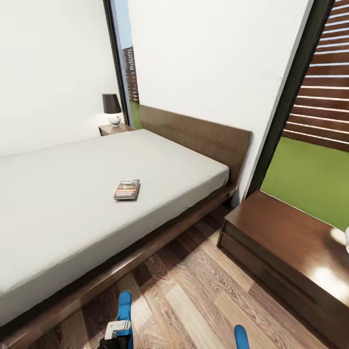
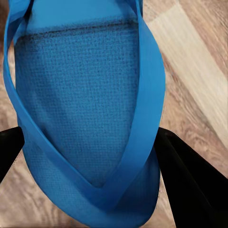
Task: In the bedroom, move the book from the bed onto either nightstand, and place the two sandals side by side next to the bed.
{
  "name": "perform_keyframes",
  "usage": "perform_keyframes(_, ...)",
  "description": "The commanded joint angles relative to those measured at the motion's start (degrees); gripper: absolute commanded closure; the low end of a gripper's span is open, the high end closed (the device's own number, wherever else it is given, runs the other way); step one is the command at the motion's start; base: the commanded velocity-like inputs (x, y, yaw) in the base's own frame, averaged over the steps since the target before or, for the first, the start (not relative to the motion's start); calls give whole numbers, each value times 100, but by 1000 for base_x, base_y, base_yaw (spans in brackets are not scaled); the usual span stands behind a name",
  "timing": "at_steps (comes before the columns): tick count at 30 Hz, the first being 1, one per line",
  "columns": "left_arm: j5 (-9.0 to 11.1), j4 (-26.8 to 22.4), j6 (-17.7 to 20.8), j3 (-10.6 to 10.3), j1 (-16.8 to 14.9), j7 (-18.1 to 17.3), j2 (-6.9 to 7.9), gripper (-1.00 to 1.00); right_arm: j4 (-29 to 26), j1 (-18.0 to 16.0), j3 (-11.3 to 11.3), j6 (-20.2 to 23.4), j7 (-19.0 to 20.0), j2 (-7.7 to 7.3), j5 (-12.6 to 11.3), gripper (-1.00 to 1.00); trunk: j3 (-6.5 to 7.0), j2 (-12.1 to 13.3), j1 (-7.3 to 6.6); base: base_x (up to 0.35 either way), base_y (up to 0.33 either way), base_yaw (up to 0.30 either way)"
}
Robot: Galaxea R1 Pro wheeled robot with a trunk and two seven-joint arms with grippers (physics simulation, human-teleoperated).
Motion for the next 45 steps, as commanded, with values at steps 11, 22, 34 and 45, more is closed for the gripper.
perform_keyframes(11,46,10,-12,-11,-6,-21,0,100,2,0,0,24,23,-2,-59,100,-42,-2,-1,0,0,266)
perform_keyframes(22,46,8,-11,-11,-5,-24,0,100,2,0,-1,24,23,-2,-59,100,-80,-2,-1,0,0,266)
perform_keyframes(34,46,9,-11,-11,-5,-18,0,100,2,0,0,24,23,-2,-59,100,-121,-2,-1,0,0,266)
perform_keyframes(45,46,11,-11,-11,-5,-18,0,100,2,0,0,24,23,-2,-59,100,-158,-2,-1,0,0,266)
